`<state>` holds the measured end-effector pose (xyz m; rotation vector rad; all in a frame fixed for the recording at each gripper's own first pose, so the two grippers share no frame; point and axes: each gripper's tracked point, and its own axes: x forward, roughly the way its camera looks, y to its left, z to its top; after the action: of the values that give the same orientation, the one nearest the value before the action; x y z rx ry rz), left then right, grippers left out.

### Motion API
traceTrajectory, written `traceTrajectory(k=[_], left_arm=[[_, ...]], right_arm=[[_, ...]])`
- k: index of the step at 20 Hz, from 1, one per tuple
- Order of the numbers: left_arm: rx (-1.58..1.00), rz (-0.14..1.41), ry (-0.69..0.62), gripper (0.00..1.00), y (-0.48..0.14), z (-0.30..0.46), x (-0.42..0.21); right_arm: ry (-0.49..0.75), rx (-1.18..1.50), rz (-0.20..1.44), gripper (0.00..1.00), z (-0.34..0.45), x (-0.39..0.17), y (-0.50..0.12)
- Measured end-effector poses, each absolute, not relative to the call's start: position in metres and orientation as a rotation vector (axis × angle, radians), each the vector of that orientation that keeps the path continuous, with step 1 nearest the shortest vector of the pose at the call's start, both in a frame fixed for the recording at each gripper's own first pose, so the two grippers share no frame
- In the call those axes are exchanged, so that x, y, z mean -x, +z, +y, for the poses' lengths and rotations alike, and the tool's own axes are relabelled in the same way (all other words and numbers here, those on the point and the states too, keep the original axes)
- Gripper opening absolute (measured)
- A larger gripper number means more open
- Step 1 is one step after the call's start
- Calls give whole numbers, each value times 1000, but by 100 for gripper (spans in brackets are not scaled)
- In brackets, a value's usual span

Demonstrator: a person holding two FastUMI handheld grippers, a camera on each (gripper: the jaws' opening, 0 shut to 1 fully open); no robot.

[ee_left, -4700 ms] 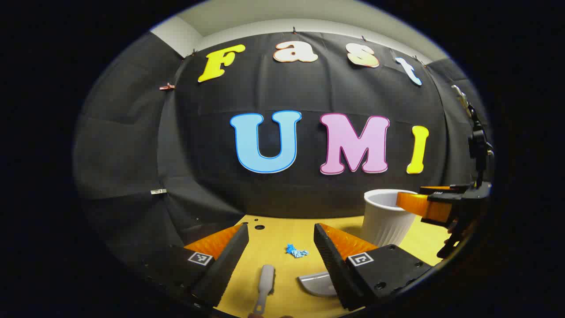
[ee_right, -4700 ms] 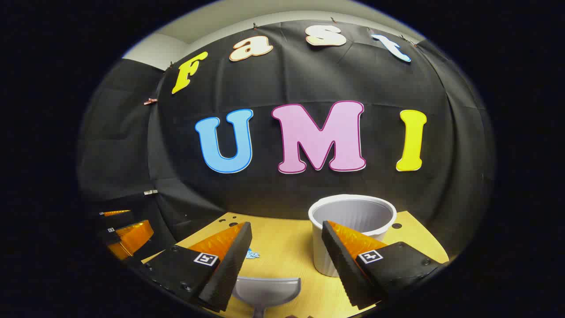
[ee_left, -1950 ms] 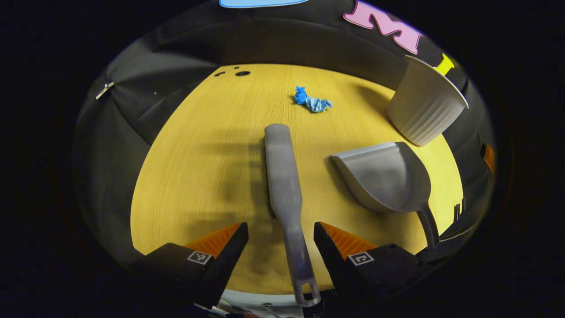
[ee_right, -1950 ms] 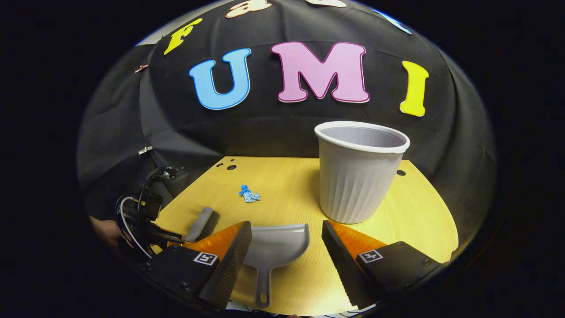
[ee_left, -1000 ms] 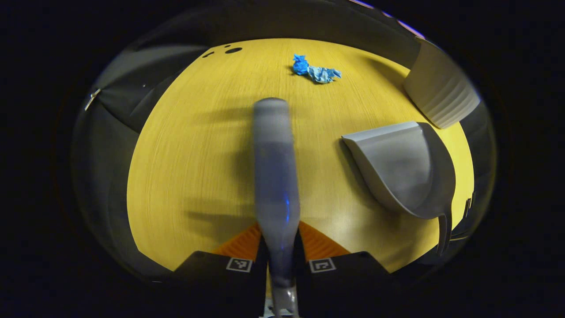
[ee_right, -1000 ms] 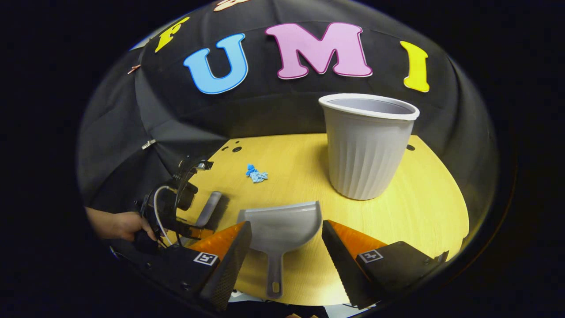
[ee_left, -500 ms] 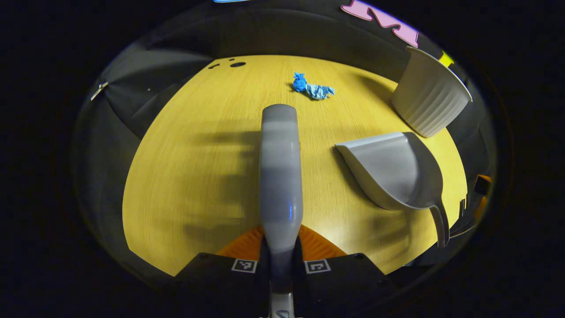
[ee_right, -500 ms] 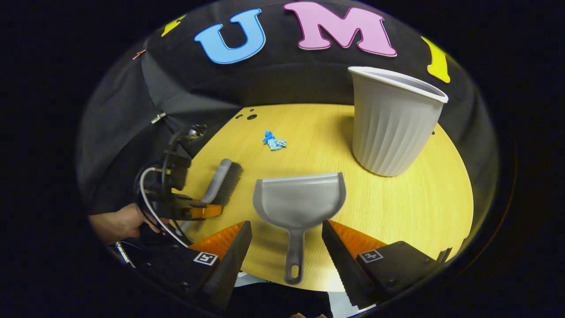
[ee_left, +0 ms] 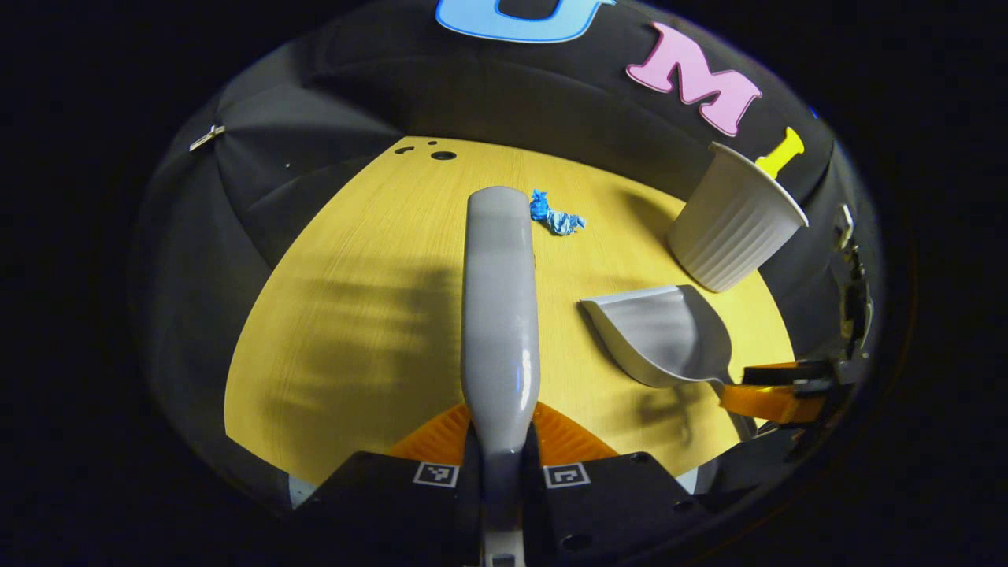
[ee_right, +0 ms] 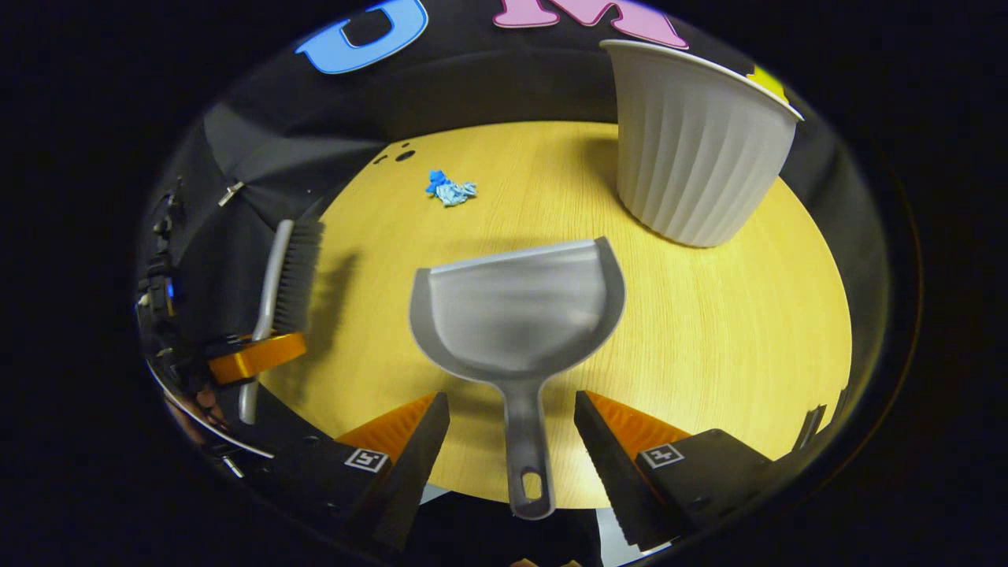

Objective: Pick up the small broom and dustpan from the desktop, sweep the trash into the dustpan with the broom, and then empty the trash into the garbage bin.

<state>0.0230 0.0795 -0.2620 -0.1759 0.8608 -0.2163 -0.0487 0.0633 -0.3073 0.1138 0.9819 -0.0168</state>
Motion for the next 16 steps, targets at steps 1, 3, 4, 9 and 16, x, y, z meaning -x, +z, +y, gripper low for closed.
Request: traceTrajectory(k=[1, 3, 4, 9, 16], left_arm=[[188, 856, -210, 25, -259, 83, -19], [209, 848, -203, 25, -252, 87, -11], [208, 846, -194, 28, -252, 91, -7], [231, 851, -139, 25, -242, 99, 3], [228, 878, -64, 25, -237, 93, -28]], right_arm=[[-29, -105, 1001, 99, 61, 48, -316], [-49, -95, 1025, 99, 58, 44, -330], [-58, -89, 1033, 99, 57, 42, -335], [-77, -59, 1069, 99, 54, 34, -356], [-32, 58, 1107, 66, 49, 33, -361]])
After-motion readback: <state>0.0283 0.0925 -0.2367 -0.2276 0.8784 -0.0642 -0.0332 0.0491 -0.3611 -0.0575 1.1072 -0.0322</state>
